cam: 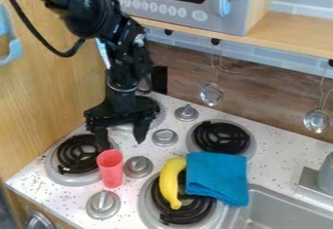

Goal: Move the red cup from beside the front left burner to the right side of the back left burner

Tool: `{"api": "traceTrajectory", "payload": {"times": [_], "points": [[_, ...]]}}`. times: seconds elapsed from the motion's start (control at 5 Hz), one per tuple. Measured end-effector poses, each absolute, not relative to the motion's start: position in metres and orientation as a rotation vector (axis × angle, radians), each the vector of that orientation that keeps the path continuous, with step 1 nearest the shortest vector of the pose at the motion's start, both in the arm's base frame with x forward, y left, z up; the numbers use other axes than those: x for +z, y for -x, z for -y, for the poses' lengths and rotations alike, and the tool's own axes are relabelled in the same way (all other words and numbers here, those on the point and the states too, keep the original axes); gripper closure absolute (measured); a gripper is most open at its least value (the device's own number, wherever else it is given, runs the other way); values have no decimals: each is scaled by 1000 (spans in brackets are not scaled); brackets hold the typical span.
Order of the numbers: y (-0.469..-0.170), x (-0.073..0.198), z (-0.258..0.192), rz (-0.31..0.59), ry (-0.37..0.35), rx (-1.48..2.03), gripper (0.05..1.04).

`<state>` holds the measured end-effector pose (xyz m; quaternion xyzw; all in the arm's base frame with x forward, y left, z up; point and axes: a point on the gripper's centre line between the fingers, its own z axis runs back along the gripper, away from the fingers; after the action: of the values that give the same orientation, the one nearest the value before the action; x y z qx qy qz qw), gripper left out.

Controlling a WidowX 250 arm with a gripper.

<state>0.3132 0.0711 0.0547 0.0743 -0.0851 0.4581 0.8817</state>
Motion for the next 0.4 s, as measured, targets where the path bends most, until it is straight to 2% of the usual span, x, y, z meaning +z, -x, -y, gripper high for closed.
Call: {"api": "traceTrajectory", "payload": {"times": [0.4], "points": [[-311, 27, -95, 150, -182, 992, 79]]}}
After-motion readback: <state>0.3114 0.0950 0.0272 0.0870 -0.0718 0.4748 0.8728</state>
